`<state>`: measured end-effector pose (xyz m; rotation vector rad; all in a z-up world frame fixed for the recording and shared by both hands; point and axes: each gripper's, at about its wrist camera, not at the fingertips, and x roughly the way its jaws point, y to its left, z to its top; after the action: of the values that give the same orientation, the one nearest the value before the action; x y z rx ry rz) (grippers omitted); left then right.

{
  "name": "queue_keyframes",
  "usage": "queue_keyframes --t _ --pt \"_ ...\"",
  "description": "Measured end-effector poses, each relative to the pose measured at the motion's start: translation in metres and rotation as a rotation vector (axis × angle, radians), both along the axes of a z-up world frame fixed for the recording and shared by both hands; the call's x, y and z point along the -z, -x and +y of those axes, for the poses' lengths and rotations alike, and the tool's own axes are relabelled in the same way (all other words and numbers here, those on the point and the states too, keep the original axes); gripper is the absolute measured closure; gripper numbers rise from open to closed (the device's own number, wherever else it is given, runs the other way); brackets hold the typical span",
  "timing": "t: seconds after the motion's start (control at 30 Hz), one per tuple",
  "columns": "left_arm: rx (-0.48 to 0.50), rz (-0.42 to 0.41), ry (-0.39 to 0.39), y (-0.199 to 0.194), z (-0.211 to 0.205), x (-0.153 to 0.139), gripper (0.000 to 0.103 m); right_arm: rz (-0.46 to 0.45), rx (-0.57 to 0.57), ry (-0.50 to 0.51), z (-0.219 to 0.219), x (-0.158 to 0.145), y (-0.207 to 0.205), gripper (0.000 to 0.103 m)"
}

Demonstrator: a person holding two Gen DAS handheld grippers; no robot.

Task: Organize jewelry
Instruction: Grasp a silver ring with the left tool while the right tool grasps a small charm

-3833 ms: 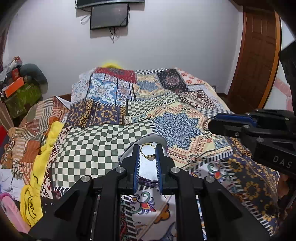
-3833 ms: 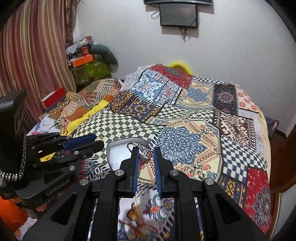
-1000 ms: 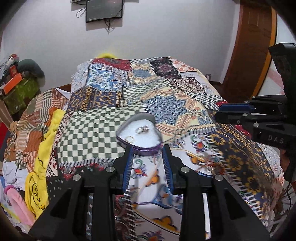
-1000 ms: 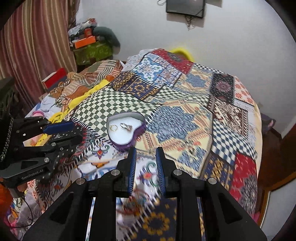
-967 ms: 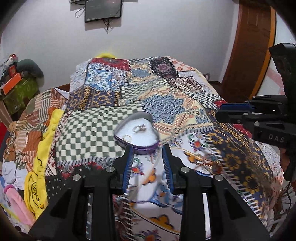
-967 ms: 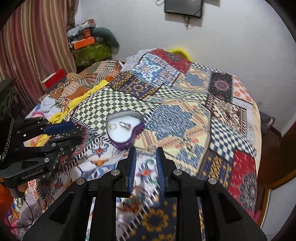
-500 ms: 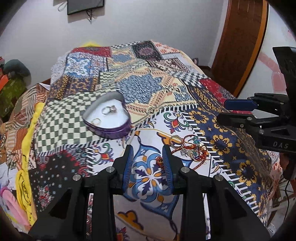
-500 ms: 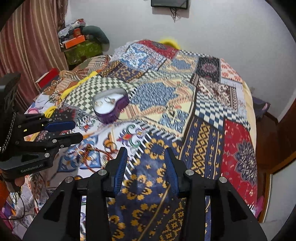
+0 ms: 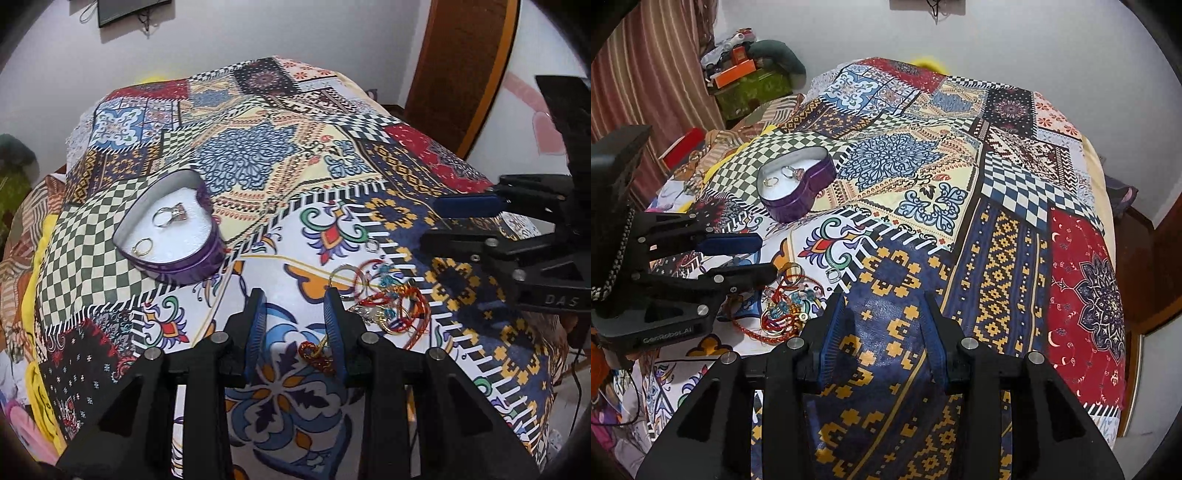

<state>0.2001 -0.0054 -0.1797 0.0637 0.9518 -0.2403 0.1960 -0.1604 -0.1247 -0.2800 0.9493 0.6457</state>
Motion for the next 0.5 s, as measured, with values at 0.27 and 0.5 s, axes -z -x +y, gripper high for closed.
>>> queue_keyframes --t 0.27,0.5 --pt "0.018 0.002 0.004 0.0058 -0.002 -0.0008 0.071 0.009 -0.006 -0.017 -0.002 0.0005 -0.0021 0.065" --pt "0.043 -0.004 0.009 0.0025 -0.009 -0.001 0.071 0.021 -0.004 -0.018 -0.0003 0.0045 -0.0074 0.065"
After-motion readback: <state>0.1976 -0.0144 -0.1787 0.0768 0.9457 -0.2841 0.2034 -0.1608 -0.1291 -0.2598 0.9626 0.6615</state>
